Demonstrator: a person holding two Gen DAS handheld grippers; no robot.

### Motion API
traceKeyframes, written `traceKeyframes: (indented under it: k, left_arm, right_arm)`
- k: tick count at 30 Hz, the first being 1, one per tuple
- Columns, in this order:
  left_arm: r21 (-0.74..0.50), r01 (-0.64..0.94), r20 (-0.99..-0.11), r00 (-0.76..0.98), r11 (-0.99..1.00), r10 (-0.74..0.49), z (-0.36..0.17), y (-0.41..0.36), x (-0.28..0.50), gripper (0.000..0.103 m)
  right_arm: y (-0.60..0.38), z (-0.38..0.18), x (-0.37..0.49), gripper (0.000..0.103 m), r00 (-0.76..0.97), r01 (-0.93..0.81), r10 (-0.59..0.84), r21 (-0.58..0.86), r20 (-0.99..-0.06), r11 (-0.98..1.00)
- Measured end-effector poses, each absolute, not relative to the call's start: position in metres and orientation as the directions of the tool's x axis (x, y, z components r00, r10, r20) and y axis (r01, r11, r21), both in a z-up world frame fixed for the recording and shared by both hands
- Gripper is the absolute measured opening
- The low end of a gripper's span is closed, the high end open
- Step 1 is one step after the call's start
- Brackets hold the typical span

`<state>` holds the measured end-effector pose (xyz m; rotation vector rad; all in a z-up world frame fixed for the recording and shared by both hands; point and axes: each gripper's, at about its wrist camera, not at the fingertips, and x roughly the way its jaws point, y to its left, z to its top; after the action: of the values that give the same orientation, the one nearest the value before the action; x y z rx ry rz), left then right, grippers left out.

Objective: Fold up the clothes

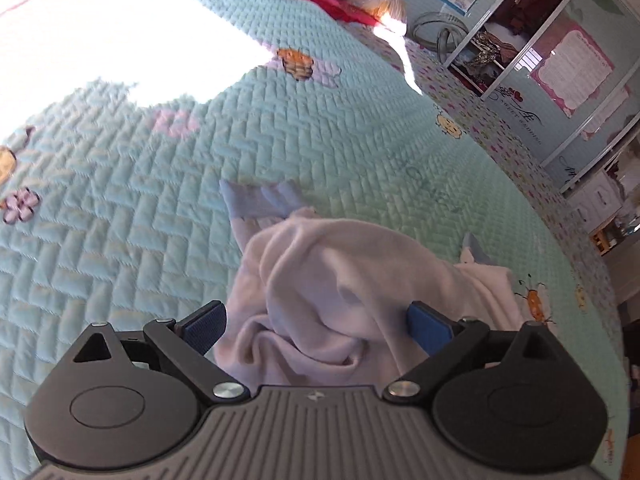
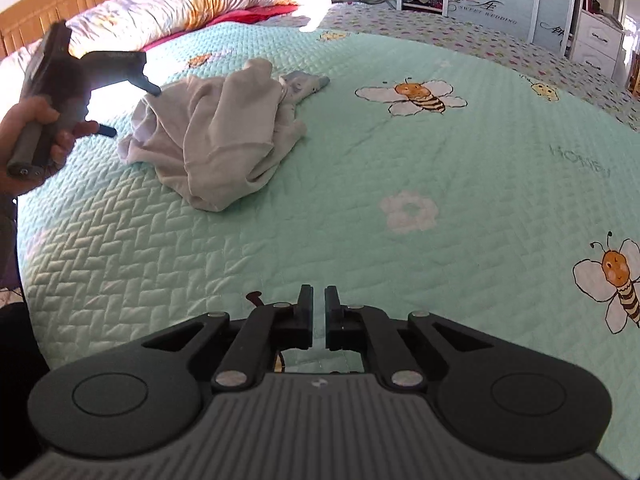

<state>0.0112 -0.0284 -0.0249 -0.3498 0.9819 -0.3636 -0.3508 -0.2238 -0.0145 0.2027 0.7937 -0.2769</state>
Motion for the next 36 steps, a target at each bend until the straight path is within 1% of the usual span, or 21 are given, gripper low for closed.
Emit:
traceKeyframes:
  k: [2, 3, 5, 6, 7, 8, 10, 12, 15, 19, 20, 22, 23, 26, 28, 29, 30, 31, 32, 34, 36]
  left_arm:
    - [-0.455, 0.137, -0.748, 0.478, 0.88, -0.461, -0.028, -0.035, 0.012, 0.101]
    - [-0.464, 0.13, -0.755, 0.459, 0.876, -0.468, -0.029, -0.039, 0.013, 0.101]
    - [-0.507, 0.127, -0.745, 0.433, 0.852, -0.508, -0.035, -0.048, 0.015, 0.101]
    - [-0.505, 0.116, -0.75, 0.431, 0.855, -0.501, -0.039, -0.052, 0.014, 0.1]
    - [-0.499, 0.103, -0.758, 0.43, 0.86, -0.491, -0.043, -0.057, 0.014, 0.098]
    - [-0.488, 0.106, -0.757, 0.443, 0.867, -0.48, -0.043, -0.06, 0.012, 0.094]
    - [-0.481, 0.144, -0.739, 0.463, 0.865, -0.489, -0.039, -0.064, 0.005, 0.074]
    - [-0.483, 0.192, -0.719, 0.47, 0.854, -0.512, -0.03, -0.066, -0.007, 0.024]
    - [-0.35, 0.382, -0.68, 0.524, 0.855, -0.513, -0.005, -0.088, -0.05, 0.018]
    - [-0.132, 0.617, -0.611, 0.566, 0.776, -0.554, 0.02, -0.122, -0.149, 0.017]
    - [-0.101, 0.674, -0.609, 0.54, 0.732, -0.581, 0.022, -0.129, -0.173, 0.017]
    - [-0.096, 0.779, -0.636, 0.431, 0.619, -0.64, 0.017, -0.14, -0.22, 0.016]
    - [-0.092, 0.813, -0.66, 0.383, 0.576, -0.646, 0.011, -0.144, -0.241, 0.016]
    - [-0.102, 0.877, -0.748, 0.244, 0.47, -0.618, -0.013, -0.154, -0.287, 0.017]
    - [-0.101, 0.897, -0.78, 0.197, 0.43, -0.594, -0.025, -0.152, -0.31, 0.02]
    - [-0.106, 0.908, -0.786, 0.174, 0.406, -0.594, -0.027, -0.149, -0.319, 0.021]
    - [-0.136, 0.913, -0.786, 0.137, 0.385, -0.603, -0.026, -0.144, -0.325, 0.022]
    - [-0.17, 0.916, -0.785, 0.098, 0.364, -0.611, -0.025, -0.139, -0.332, 0.025]
    - [-0.188, 0.917, -0.782, 0.076, 0.351, -0.619, -0.022, -0.134, -0.336, 0.031]
    - [-0.192, 0.919, -0.763, 0.081, 0.345, -0.641, -0.013, -0.121, -0.341, 0.033]
    - [-0.204, 0.905, -0.744, 0.105, 0.374, -0.66, -0.007, -0.11, -0.343, 0.04]
  right_arm:
    - [-0.225, -0.01, -0.355, 0.019, 0.69, 0.321, -0.16, 0.101, -0.706, 0.942]
    - [-0.225, -0.008, -0.357, 0.021, 0.7, 0.323, -0.156, 0.115, -0.697, 0.939]
    - [-0.227, -0.005, -0.362, 0.022, 0.714, 0.325, -0.148, 0.137, -0.684, 0.936]
    - [-0.228, -0.004, -0.365, 0.022, 0.72, 0.326, -0.145, 0.147, -0.678, 0.934]
    - [-0.228, -0.003, -0.367, 0.022, 0.724, 0.329, -0.149, 0.146, -0.674, 0.933]
    - [-0.228, -0.002, -0.369, 0.022, 0.727, 0.332, -0.154, 0.146, -0.669, 0.932]
    - [-0.229, 0.001, -0.376, 0.022, 0.737, 0.344, -0.17, 0.146, -0.654, 0.928]
    - [-0.232, 0.003, -0.385, 0.022, 0.744, 0.366, -0.196, 0.145, -0.638, 0.919]
    - [-0.242, 0.004, -0.399, 0.022, 0.748, 0.419, -0.234, 0.169, -0.622, 0.892]
    - [-0.254, 0.005, -0.423, 0.022, 0.747, 0.488, -0.282, 0.21, -0.602, 0.847]
    - [-0.256, 0.005, -0.43, 0.022, 0.746, 0.498, -0.288, 0.217, -0.601, 0.84]
    - [-0.26, 0.007, -0.444, 0.022, 0.744, 0.518, -0.3, 0.231, -0.598, 0.824]
    - [-0.261, 0.007, -0.451, 0.022, 0.743, 0.526, -0.305, 0.238, -0.596, 0.816]
    - [-0.267, 0.01, -0.467, 0.022, 0.743, 0.542, -0.311, 0.259, -0.593, 0.8]
    - [-0.271, 0.012, -0.476, 0.025, 0.742, 0.551, -0.313, 0.273, -0.593, 0.789]
    - [-0.27, 0.014, -0.476, 0.03, 0.741, 0.546, -0.309, 0.269, -0.596, 0.793]
    - [-0.269, 0.016, -0.477, 0.033, 0.741, 0.542, -0.304, 0.264, -0.599, 0.798]
    - [-0.268, 0.018, -0.477, 0.037, 0.74, 0.537, -0.3, 0.26, -0.602, 0.802]
    - [-0.267, 0.02, -0.477, 0.039, 0.739, 0.532, -0.296, 0.256, -0.605, 0.807]
    - [-0.265, 0.025, -0.478, 0.043, 0.738, 0.523, -0.287, 0.248, -0.611, 0.816]
    - [-0.264, 0.029, -0.479, 0.05, 0.736, 0.513, -0.279, 0.239, -0.617, 0.824]
